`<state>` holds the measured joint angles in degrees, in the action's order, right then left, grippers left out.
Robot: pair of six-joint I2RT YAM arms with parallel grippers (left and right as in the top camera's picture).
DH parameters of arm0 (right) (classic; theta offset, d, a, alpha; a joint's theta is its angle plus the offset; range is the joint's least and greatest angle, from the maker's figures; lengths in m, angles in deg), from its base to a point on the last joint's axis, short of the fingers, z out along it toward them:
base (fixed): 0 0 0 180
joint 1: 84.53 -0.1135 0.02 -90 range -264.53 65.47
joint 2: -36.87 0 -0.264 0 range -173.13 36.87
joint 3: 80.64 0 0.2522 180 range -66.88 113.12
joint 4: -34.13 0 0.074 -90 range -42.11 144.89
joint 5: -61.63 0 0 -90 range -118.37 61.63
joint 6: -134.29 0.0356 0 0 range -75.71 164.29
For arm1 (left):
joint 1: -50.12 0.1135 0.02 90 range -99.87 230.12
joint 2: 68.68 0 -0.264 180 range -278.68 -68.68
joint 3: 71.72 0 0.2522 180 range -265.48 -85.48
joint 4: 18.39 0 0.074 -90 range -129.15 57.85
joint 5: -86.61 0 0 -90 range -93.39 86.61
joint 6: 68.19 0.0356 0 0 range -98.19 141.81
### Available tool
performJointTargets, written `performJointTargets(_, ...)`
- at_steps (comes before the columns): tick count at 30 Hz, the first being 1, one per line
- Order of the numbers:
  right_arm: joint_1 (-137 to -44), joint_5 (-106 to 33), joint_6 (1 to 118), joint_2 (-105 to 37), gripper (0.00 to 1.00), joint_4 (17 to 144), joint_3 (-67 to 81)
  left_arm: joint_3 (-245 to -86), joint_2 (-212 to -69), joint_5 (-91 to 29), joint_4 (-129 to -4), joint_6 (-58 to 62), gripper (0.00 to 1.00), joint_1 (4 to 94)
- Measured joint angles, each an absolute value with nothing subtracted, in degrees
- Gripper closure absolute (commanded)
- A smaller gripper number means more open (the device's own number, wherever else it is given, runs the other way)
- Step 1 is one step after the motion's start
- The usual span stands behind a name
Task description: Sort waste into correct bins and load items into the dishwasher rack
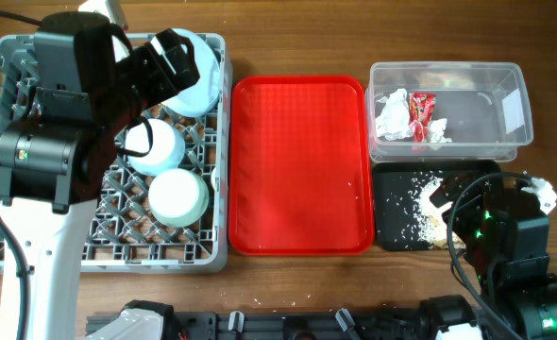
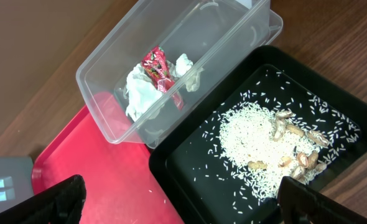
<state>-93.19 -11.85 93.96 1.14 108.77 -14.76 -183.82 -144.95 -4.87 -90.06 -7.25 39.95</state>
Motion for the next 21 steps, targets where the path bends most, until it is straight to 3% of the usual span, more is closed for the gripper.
performJointTargets(6,-93.2,-10.1,93.7,4.5,0.0,106.4,-15.0,-183.8,-144.9,-4.9,-90.1,-7.2,0.0,40.0)
performJointTargets(13,-92.1,-16.7,71.5,20.5,0.0,47.9,-31.1,-183.8,-144.9,-4.9,-90.1,-7.3,0.0,40.0)
performJointTargets(21,-85.6,-27.0,64.0,35.2,0.0,44.8,-52.2,-183.8,-144.9,-4.9,-90.2,-7.3,0.0,40.0)
